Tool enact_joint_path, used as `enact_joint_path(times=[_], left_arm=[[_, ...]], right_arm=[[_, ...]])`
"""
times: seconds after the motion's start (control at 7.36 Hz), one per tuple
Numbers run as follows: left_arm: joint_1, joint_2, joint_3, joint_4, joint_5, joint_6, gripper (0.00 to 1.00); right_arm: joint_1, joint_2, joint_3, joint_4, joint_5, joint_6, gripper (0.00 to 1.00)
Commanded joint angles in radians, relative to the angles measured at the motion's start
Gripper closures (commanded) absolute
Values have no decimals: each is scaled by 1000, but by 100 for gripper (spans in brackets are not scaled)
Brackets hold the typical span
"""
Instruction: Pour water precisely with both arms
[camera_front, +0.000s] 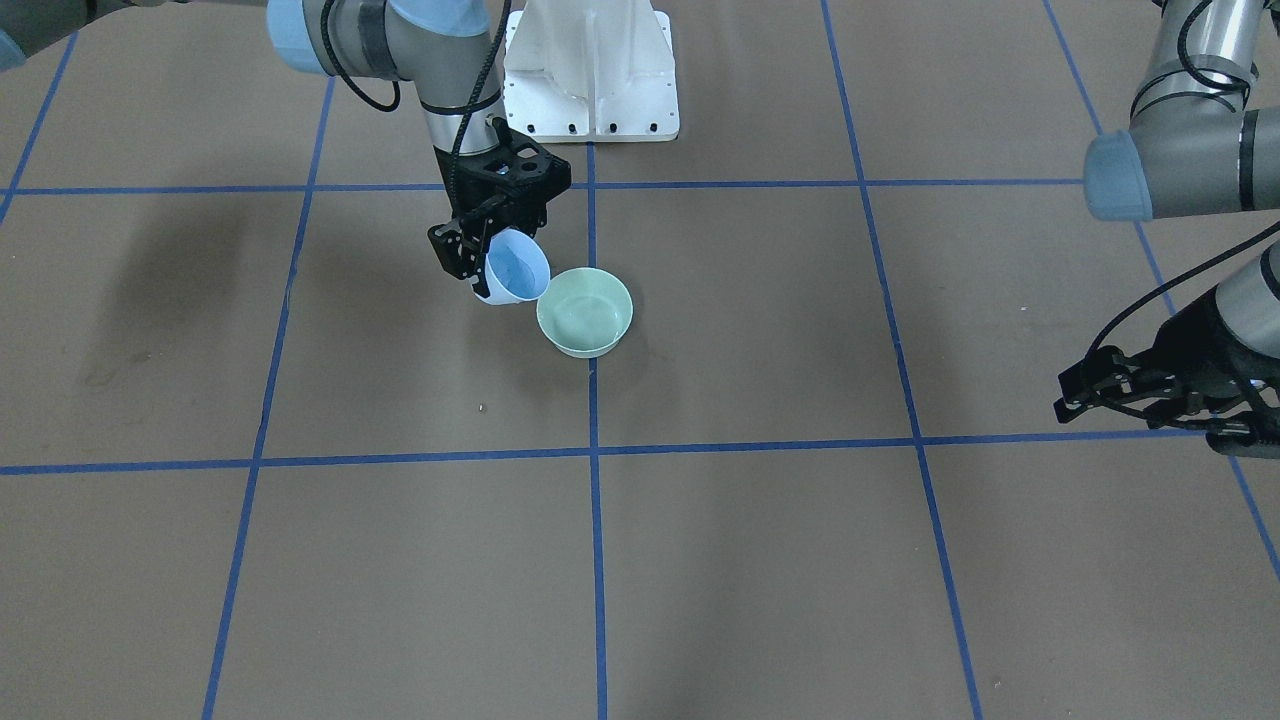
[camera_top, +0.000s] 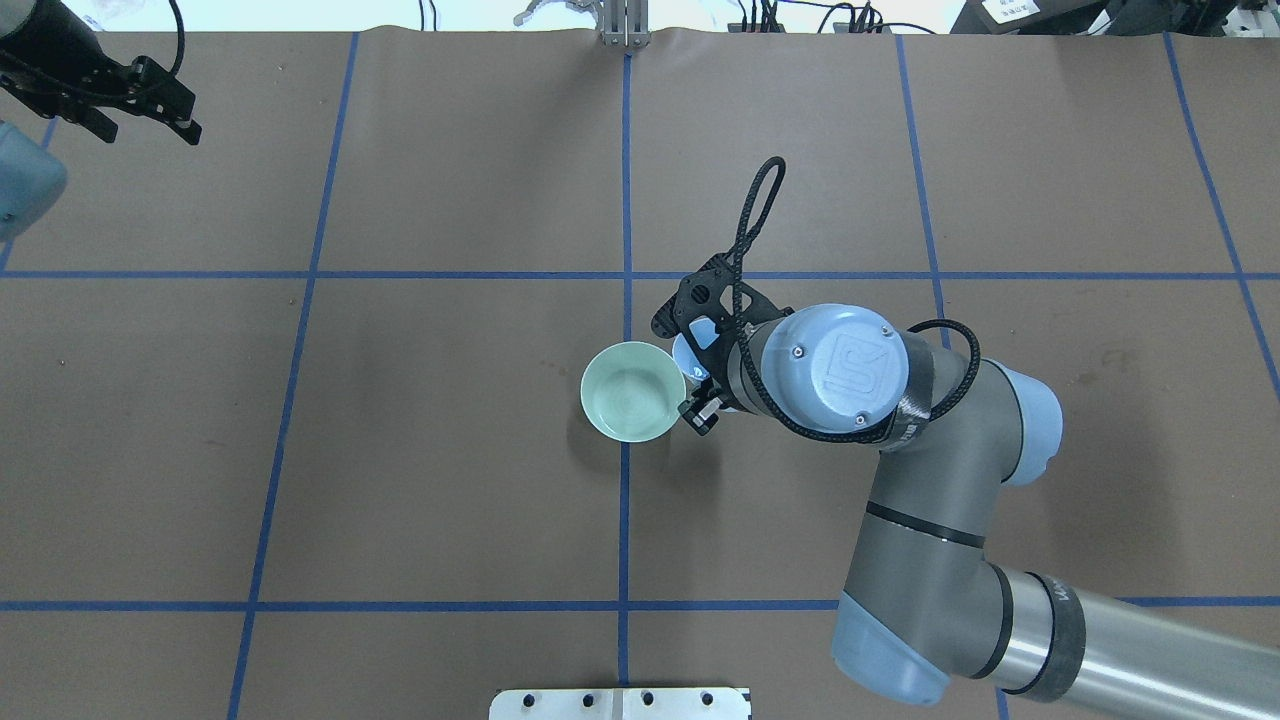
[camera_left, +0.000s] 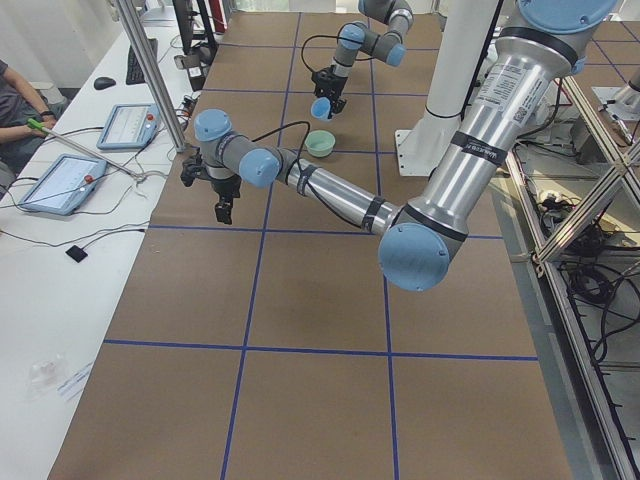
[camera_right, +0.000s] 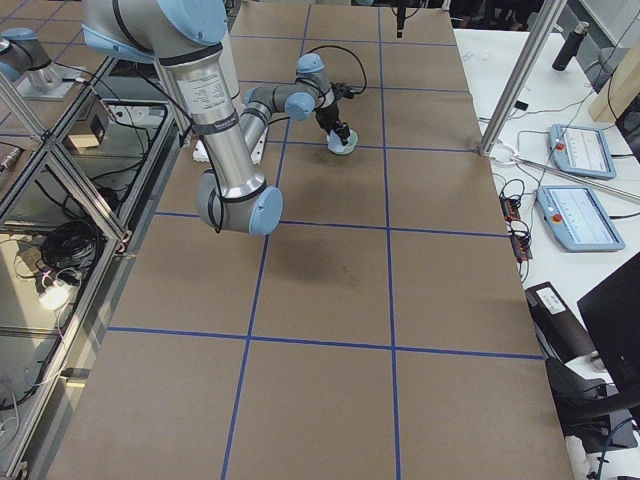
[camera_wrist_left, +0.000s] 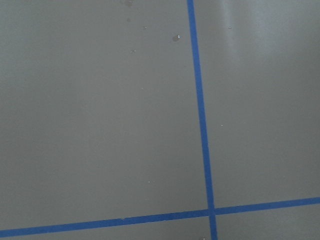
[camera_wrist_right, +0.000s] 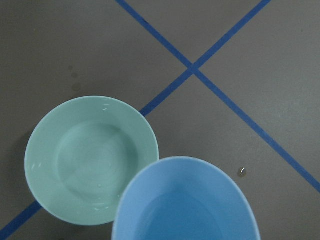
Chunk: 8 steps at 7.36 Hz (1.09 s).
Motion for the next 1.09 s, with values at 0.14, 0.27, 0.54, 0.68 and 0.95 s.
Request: enact_joint_path(times=[0.14, 0.27, 0.54, 0.68, 0.95], left_arm=[[-2, 4, 7, -1, 0, 8, 0], [-2, 4, 7, -1, 0, 8, 0], [-2, 9, 9, -1, 0, 8, 0], [0, 19, 9, -10, 0, 9, 0], [0, 26, 10, -13, 0, 12, 0]], right_arm=[[-20, 128, -31, -241, -16, -90, 80], [-26, 135, -48, -261, -16, -94, 80], [-28, 190, -108, -316, -16, -129, 82], [-28, 231, -120, -389, -16, -153, 82], [-28, 279, -183, -428, -16, -179, 83]])
